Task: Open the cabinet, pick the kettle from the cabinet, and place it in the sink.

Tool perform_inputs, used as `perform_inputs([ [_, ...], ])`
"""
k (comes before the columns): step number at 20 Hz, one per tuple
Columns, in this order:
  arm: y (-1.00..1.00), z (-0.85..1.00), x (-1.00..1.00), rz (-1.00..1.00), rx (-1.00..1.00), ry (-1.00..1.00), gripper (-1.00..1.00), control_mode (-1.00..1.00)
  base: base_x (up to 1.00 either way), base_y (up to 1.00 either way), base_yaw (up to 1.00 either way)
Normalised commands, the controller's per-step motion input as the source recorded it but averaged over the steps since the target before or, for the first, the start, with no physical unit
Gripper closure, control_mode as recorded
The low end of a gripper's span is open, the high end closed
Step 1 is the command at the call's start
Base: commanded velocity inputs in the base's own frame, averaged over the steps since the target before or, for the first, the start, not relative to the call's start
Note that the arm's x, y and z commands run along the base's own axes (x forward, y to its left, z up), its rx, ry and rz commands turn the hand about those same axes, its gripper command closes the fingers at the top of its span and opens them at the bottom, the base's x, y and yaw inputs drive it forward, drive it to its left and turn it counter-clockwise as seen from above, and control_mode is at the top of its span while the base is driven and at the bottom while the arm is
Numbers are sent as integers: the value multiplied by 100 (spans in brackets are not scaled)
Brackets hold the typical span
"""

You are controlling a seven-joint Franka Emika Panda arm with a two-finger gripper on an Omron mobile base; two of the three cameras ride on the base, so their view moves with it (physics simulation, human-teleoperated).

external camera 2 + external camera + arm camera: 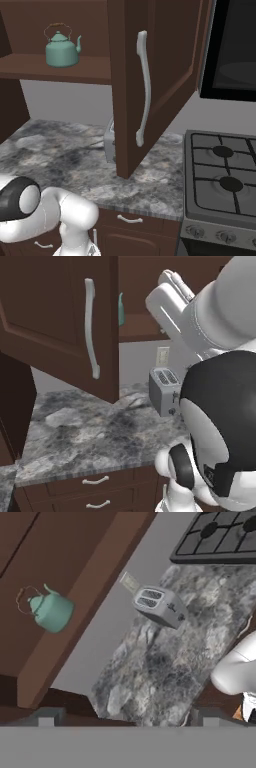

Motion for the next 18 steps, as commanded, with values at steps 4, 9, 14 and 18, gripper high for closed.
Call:
perform_inputs([
  [4, -31, 0, 15, 5, 25, 7, -100, -100, 0, 0, 0],
  [9, -24, -1, 25, 8, 21, 1, -100, -100, 0, 0, 0],
  [14, -22, -2, 28, 13, 21, 0, -100, -100, 0, 0, 0],
  [18, -13, -6, 33, 13, 17, 0, -100, -100, 0, 0, 0],
])
